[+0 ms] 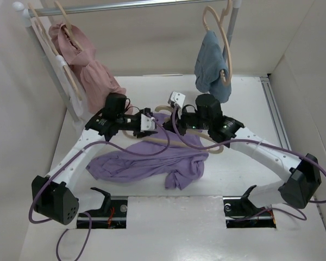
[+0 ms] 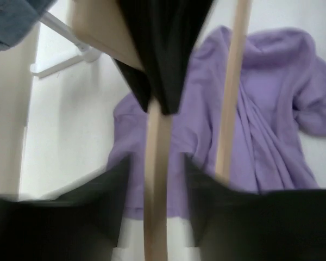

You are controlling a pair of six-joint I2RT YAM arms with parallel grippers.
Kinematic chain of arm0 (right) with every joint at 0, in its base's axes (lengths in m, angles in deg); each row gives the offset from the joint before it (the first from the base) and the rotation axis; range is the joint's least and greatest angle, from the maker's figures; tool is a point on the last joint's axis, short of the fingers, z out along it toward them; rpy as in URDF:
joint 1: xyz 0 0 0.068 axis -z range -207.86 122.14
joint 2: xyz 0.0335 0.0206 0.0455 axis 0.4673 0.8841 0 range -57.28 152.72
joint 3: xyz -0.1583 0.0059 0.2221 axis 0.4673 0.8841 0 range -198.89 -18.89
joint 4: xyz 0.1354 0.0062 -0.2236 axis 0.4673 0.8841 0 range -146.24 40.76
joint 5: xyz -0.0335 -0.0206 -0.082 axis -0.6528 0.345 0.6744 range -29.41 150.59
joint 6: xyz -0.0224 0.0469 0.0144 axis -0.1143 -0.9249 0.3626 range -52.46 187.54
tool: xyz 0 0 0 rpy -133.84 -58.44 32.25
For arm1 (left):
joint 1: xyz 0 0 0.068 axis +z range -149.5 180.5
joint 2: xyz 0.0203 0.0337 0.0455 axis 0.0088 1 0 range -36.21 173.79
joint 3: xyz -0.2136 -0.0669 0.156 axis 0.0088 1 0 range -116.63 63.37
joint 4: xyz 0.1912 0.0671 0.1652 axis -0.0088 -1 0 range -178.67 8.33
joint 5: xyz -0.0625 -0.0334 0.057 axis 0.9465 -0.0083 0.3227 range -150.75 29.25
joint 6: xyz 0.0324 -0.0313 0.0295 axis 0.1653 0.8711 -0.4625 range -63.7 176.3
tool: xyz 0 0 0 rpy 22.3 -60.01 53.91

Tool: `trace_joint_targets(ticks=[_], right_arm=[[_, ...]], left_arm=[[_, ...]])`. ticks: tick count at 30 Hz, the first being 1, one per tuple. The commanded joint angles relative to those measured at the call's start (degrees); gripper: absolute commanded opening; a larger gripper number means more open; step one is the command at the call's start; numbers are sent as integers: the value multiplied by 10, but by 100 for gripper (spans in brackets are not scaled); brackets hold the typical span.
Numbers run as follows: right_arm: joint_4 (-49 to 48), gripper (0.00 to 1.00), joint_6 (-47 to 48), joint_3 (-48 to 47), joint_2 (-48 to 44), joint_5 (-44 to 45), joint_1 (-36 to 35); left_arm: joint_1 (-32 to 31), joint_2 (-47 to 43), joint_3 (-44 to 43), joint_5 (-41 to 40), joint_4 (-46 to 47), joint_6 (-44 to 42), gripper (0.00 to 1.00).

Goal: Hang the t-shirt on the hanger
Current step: Place tshirt on hanger

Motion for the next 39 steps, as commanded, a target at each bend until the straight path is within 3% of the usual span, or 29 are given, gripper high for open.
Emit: trace_joint_targets(ticks=[1,2,3,4,8,11,14,16,20,24,29,32,34,35,36,37,39], right_arm=[[-56,0,-51,18,-20,-9,21],[-56,0,-61,26,-25,-20,37],[-50,0,-69,43,-30,-27,47],[-43,0,-81,51,-42,-28,58],[15,0,-98,94,-88,3,86],[58,0,-125,108,-130,87,98],[140,0,-145,92,-161,180,98],[194,0,-160,85,-177,235,98],[265,0,-194,85,-218,304,98],[290,0,-199,103,-254,334,103],[307,0,-227,120,-286,347,103],[313,0,-232,126,-310,358,109],[313,0,-232,131,-315,358,114],[313,0,-232,137,-325,351,114],[313,0,-232,137,-333,351,114],[313,0,-232,137,-333,351,114],[319,0,-232,142,-339,345,114]], left_arm=[[-8,-35,12,39,100,80,49],[-8,-35,17,23,116,98,68],[-8,-35,17,13,129,132,93],[-8,-41,25,2,143,153,100],[-14,-63,62,-53,234,255,100],[-29,-80,94,-111,271,296,100],[-92,-85,102,-210,271,290,100],[-168,-63,102,-301,234,271,100],[-207,9,91,-324,200,284,100],[-212,93,97,-326,200,228,100],[-212,162,144,-373,232,85,100],[-212,170,157,-363,204,40,92],[-207,170,164,-351,159,-34,62],[-202,163,169,-351,131,-66,31],[-195,163,169,-351,106,-66,31],[-186,155,169,-345,76,-108,0],[-163,143,154,-345,12,-151,0]])
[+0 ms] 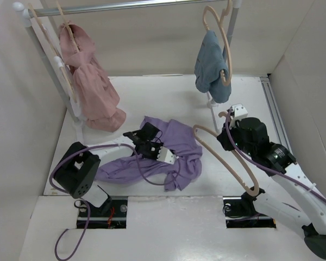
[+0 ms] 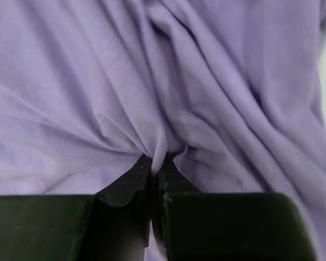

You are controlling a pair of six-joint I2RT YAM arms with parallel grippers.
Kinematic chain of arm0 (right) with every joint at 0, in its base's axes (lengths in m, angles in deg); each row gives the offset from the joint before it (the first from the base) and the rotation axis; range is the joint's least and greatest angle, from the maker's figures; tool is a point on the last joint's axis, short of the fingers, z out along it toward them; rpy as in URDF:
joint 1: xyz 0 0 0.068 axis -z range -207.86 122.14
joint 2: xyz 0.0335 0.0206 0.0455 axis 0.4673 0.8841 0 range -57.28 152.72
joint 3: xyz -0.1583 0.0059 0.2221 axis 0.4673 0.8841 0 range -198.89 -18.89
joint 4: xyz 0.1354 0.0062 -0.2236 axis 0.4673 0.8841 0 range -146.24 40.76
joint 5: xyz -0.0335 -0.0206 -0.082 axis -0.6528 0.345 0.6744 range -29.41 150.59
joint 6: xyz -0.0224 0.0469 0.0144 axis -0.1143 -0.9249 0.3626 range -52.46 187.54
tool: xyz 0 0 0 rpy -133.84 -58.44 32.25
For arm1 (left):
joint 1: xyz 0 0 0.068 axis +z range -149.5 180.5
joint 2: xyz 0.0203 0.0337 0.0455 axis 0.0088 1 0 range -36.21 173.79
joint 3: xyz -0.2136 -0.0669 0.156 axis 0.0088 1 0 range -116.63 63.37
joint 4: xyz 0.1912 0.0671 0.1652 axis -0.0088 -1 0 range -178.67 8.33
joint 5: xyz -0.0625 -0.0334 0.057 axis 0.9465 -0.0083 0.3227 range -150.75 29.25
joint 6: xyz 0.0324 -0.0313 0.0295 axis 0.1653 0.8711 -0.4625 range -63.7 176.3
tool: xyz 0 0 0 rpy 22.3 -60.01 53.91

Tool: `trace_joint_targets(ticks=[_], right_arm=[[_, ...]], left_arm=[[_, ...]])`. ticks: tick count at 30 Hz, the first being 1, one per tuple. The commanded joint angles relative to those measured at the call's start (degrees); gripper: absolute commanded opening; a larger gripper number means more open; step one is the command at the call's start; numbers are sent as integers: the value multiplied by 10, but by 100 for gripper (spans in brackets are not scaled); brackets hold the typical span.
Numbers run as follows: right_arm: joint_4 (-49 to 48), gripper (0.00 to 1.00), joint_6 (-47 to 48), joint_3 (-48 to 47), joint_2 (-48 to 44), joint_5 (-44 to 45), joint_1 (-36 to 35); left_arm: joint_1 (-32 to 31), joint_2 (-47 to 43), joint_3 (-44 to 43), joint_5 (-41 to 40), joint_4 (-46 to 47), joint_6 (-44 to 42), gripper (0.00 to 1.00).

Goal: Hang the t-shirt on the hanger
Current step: Place tshirt on hanger

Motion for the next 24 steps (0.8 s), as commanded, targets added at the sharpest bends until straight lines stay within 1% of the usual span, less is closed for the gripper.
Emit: trace_joint_targets(ticks=[1,2,3,4,5,6,7,8,9,10,11,12,14,15,16,17,18,19,20,21,22,23,24], right_arm=[[4,0,-10,4,-12,5,5],[4,0,-10,4,-12,0,5],[4,0,-10,4,-12,-5,5],[4,0,-10,4,-12,-10,5],[4,0,-10,4,-12,-10,5],[4,0,-10,9,-12,-20,5],[-6,0,-10,16,-12,-27,5],[-26,0,-10,16,-12,-45,5],[-34,0,-10,23,-12,-52,5],[-40,0,-5,23,-12,-52,5],[-46,0,-4,23,-6,-59,5],[-46,0,2,23,-6,-66,5],[-46,0,8,23,-6,-66,5],[-46,0,8,23,-6,-66,5],[-46,0,15,23,-6,-66,5],[-46,0,15,28,-6,-66,5],[-46,0,15,28,-6,-66,5],[-46,0,15,28,-6,-66,5],[-46,0,15,28,-6,-66,5],[-46,0,15,28,-6,-66,5],[-46,0,15,28,-6,-59,5],[-46,0,15,28,-6,-50,5],[-40,0,15,28,-6,-50,5]], left_arm=[[62,-50,-11,5,-195,-134,0],[82,-59,-16,-4,-235,-205,0],[105,-70,-21,-9,-272,-245,0],[147,-95,-21,-30,-330,-286,0],[164,-109,-21,-42,-344,-325,0],[176,-126,-14,-51,-344,-366,20],[176,-144,1,-51,-334,-361,39],[176,-179,6,-28,-291,-344,62],[176,-195,6,-3,-265,-317,90],[176,-210,6,27,-240,-288,100],[169,-236,6,92,-183,-215,100],[163,-246,0,123,-143,-155,100],[152,-253,-5,159,-42,1,100],[144,-259,-5,165,56,154,100],[144,-251,-5,177,88,206,100],[144,-241,-15,190,110,241,100],[133,-208,-36,200,128,286,100],[121,-185,-54,191,128,303,97],[108,-158,-74,168,122,322,89],[93,-93,-124,138,114,340,83],[64,-56,-154,87,76,349,76],[52,-21,-186,65,54,365,63],[41,12,-218,45,34,378,61]])
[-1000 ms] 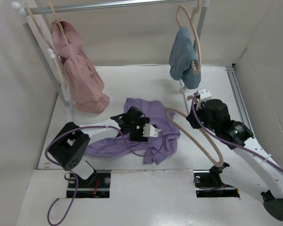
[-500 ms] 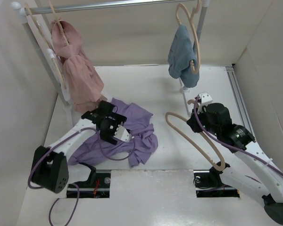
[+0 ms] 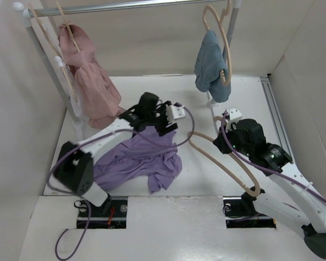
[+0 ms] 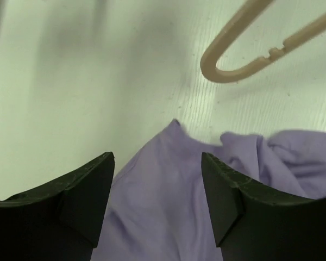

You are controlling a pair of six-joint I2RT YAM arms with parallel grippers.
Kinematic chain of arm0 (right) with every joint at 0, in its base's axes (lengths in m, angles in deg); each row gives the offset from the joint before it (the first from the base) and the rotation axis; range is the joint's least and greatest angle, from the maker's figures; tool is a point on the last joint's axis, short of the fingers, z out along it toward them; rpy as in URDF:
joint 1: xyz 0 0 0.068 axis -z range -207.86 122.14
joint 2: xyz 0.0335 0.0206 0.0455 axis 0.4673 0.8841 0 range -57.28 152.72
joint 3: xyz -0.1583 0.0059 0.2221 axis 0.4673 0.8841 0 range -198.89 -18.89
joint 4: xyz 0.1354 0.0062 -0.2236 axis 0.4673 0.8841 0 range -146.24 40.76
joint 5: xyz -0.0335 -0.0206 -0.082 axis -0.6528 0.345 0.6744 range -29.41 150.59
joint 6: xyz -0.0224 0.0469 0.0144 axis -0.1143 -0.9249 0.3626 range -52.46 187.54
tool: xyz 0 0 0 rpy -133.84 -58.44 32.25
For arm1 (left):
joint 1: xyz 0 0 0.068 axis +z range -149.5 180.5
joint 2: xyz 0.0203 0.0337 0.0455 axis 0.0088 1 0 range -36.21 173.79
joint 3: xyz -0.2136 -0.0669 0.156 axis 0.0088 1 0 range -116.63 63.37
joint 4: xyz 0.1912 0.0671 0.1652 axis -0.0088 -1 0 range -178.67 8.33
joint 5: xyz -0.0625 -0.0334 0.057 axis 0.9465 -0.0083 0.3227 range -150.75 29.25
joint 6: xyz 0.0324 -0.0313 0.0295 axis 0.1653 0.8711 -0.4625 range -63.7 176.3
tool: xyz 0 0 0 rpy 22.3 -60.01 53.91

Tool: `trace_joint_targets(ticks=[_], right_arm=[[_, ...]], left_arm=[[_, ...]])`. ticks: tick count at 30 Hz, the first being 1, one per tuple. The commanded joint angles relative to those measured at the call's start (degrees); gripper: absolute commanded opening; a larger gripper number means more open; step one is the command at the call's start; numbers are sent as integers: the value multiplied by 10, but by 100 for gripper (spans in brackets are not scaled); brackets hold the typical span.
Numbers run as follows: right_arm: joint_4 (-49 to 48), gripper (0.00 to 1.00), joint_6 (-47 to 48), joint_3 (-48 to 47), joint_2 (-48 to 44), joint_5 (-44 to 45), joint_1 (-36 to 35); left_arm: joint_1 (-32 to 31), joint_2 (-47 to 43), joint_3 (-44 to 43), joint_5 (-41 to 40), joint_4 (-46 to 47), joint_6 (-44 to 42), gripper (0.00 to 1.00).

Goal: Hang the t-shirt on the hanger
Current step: Place tshirt on hanger

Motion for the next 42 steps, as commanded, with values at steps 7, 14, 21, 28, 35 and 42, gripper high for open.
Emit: trace_joint_targets(ticks=[7,14,21,28,35,42], right_arm=[[-33,0,-2,12,-21,13,2],[-38,0,-2,17,-26,24,2],[-38,0,-2,6,-20,24,2],[-33,0,-2,6,-26,24,2],[-44,0,4,7,-19,18,2],[-39,0,4,7,-26,18,2]], left_arm=[[-58,217,-203,-123,-79,138,59],[-75,266,-214,-199,-109,153,52],[-80,286,-205,-179,-95,153,56],[-66,282,-186,-191,-95,141,21],[-61,287,-186,-184,-95,139,13],[-61,308,-203,-192,-112,159,46]])
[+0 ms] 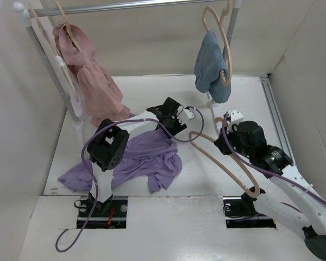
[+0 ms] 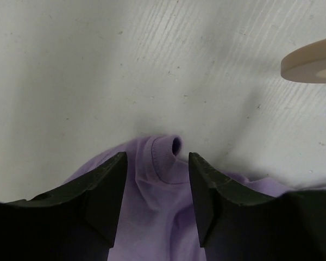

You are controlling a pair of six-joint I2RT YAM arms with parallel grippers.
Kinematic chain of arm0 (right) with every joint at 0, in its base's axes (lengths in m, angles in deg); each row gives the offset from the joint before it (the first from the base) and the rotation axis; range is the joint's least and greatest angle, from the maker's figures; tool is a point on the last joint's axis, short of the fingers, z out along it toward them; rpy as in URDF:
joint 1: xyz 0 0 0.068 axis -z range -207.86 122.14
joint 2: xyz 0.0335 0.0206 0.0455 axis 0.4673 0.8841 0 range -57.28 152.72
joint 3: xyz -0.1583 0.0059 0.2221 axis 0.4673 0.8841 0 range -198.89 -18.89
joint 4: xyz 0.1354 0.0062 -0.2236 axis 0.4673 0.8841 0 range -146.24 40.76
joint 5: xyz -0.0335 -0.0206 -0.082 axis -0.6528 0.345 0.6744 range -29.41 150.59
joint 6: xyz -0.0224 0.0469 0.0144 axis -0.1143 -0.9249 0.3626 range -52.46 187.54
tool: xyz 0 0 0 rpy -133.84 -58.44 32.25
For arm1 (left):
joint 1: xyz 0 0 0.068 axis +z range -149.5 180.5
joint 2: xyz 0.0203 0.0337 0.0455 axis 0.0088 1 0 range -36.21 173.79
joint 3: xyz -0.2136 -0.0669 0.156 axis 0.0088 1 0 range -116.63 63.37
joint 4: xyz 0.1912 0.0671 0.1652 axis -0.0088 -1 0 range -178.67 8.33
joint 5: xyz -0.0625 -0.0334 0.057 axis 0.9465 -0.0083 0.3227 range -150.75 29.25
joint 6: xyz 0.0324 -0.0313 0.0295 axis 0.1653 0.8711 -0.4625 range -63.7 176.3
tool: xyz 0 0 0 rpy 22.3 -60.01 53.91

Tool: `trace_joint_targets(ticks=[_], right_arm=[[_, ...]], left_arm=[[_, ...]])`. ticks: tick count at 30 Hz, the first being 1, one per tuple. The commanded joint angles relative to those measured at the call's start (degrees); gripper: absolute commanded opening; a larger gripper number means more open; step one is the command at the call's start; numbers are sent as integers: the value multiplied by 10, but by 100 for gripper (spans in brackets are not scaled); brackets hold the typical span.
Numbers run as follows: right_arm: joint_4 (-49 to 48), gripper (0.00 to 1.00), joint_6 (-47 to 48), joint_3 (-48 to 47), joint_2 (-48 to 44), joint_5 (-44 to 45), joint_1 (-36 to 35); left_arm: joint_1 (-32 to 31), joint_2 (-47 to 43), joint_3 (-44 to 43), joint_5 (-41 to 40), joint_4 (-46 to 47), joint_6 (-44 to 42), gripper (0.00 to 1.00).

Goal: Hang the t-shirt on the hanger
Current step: Place tshirt on hanger

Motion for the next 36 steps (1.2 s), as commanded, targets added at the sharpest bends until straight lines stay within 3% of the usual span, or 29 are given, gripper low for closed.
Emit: trace_joint_targets(ticks=[1,2,7,18,22,23,24,28,33,36], right_arm=[[-31,0,3,-11,-15,5,2],[-31,0,3,-11,-15,5,2],[-31,0,9,-11,-10,-1,2],[-54,0,41,-22,9,-36,-8],[-67,0,54,-22,20,-43,-14],[-72,0,54,-22,25,-48,-20],[-72,0,54,-22,25,-48,-20],[-84,0,54,-22,31,-48,-25],[-84,0,54,-22,25,-48,-30],[-79,0,54,-22,20,-48,-30]], left_arm=[[0,13,-13,-11,-21,5,46],[0,14,-7,-11,-21,5,45],[5,-1,6,17,-26,5,2],[33,-50,-57,65,-151,-19,0],[75,-74,-64,138,-196,-65,0],[76,-74,-55,144,-202,-75,4],[82,-74,-48,144,-202,-90,25],[82,-64,-18,114,-165,-97,42],[82,-52,-11,123,-123,-68,42],[82,-46,-18,152,-104,-45,49]])
